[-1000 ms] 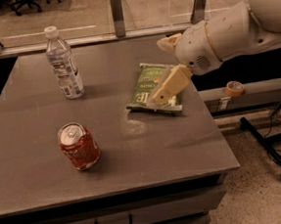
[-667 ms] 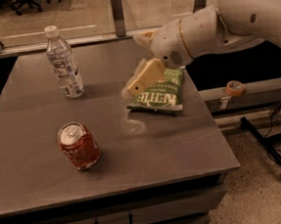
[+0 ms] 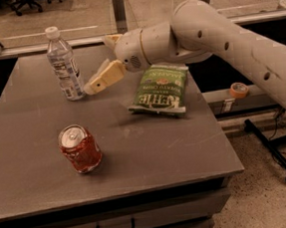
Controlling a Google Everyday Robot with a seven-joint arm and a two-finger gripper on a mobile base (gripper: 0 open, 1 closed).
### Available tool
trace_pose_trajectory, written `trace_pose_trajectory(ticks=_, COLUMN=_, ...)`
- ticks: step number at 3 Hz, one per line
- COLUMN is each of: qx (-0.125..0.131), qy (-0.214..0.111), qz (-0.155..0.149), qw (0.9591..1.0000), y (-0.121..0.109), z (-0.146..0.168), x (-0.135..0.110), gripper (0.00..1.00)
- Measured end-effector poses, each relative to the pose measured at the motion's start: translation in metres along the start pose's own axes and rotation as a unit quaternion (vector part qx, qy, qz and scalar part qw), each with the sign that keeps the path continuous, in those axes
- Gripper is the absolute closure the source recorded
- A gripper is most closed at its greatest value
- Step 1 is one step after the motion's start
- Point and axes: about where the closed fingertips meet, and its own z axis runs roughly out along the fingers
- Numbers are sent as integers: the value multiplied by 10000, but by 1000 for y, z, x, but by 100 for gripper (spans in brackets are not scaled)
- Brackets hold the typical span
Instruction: Knock blue plastic bottle over
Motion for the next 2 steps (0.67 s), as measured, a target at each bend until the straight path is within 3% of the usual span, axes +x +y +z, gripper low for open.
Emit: trace_pose_trajectory(ticks=2, qx=98, qy=-272, qz=258, qw=9992, y=-19, z=58, x=3, gripper=0)
